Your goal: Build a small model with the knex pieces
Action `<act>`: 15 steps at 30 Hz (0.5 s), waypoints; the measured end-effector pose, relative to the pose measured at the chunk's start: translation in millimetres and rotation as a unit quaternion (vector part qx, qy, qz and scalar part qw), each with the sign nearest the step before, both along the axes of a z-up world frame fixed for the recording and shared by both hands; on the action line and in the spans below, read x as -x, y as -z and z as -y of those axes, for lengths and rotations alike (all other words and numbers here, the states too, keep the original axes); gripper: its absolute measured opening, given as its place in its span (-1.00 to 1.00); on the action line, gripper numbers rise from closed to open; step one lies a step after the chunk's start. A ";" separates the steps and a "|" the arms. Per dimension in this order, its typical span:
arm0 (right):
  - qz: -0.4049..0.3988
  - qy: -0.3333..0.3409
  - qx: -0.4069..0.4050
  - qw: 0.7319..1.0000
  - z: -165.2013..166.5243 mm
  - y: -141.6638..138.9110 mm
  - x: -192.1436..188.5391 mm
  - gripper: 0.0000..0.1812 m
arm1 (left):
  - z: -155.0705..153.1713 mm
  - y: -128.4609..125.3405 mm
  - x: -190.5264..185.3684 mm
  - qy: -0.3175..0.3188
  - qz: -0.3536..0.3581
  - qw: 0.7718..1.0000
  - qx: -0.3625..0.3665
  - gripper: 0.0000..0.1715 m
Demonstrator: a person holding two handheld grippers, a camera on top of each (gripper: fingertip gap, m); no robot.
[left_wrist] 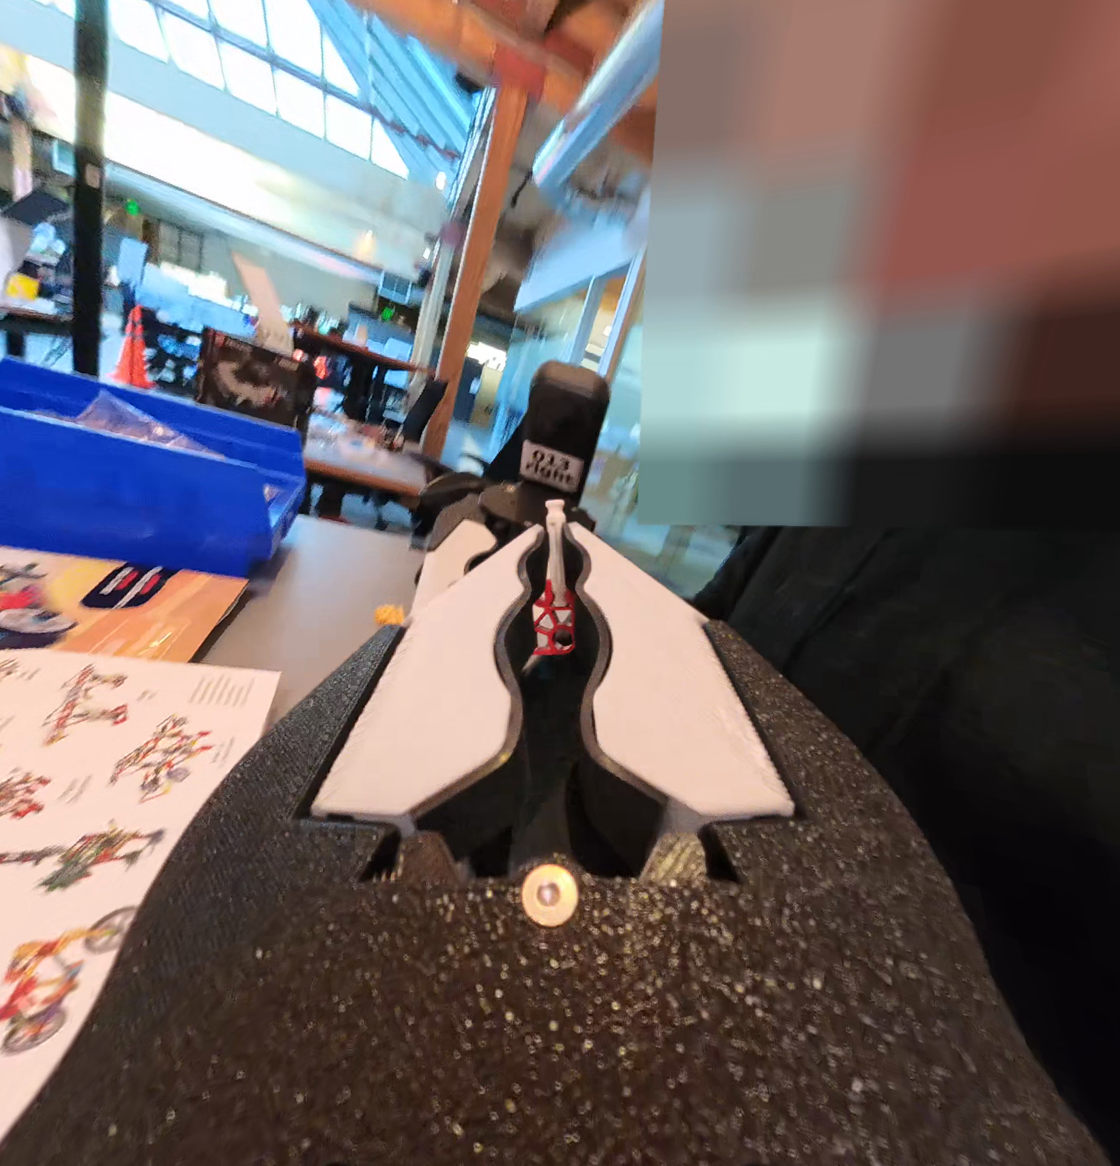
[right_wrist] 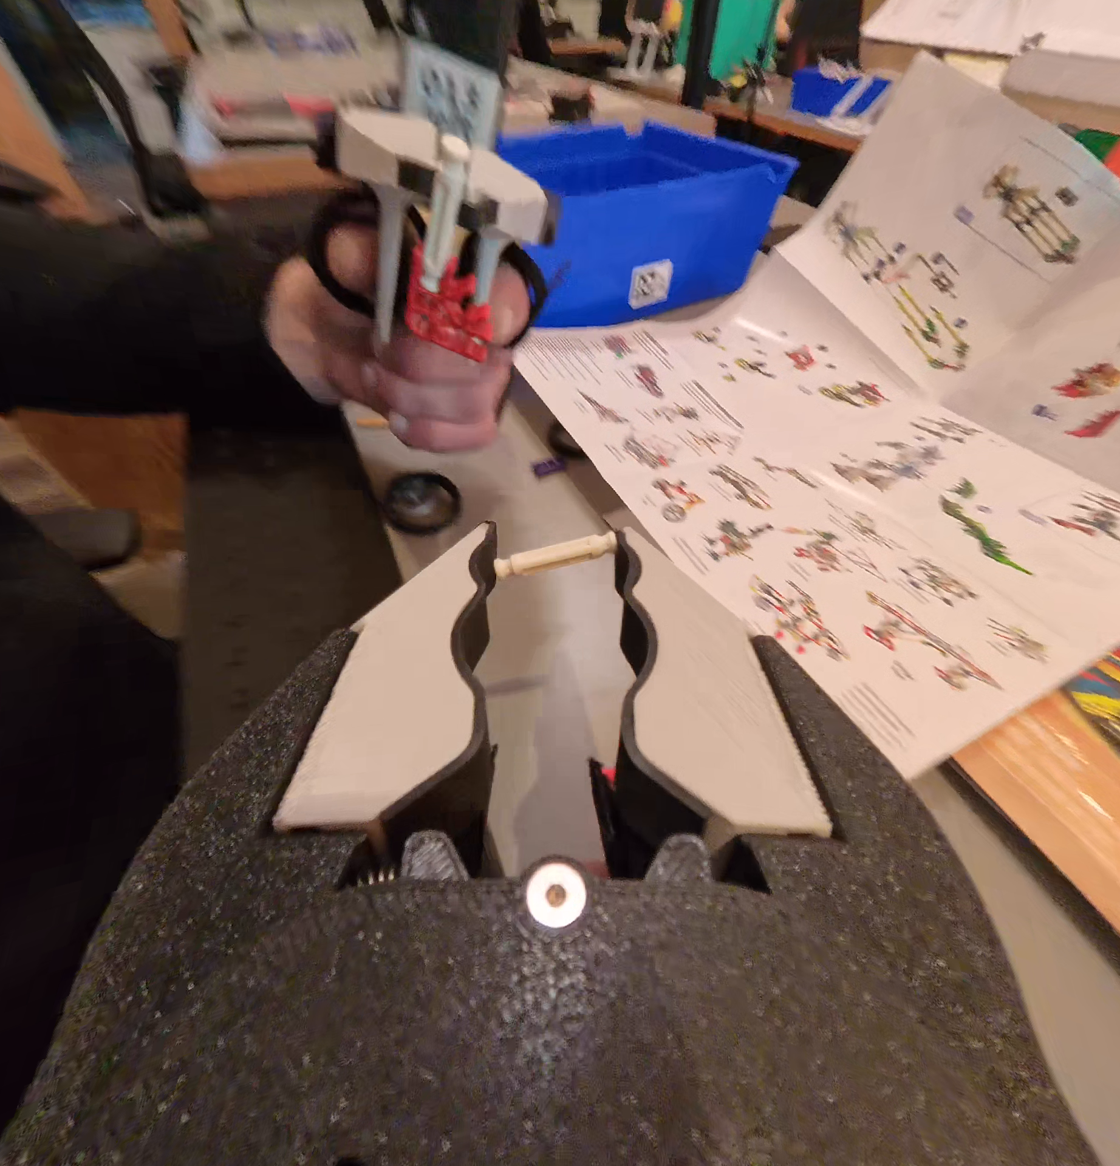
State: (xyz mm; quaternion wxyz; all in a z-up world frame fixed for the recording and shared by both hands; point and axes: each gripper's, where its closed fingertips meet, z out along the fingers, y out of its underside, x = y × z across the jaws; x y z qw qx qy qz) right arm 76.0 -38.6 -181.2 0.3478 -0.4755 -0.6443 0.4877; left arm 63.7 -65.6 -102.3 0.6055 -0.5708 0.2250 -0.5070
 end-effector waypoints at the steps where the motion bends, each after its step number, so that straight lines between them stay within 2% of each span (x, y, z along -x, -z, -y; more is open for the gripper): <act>1: -0.012 -0.012 0.023 1.000 6.0 -7.2 0.7 -0.59 | 2.1 -5.3 1.7 0.007 0.020 1.000 -0.005 -0.99; 6: -0.078 -0.047 0.103 0.991 24.0 -42.0 5.2 -0.59 | 12.7 -21.7 -4.4 0.050 0.068 0.996 -0.030 -1.00; 15: -0.086 -0.106 0.120 0.983 40.5 -53.5 7.6 -0.59 | 19.0 -24.5 -15.2 0.105 0.089 0.990 -0.033 -1.00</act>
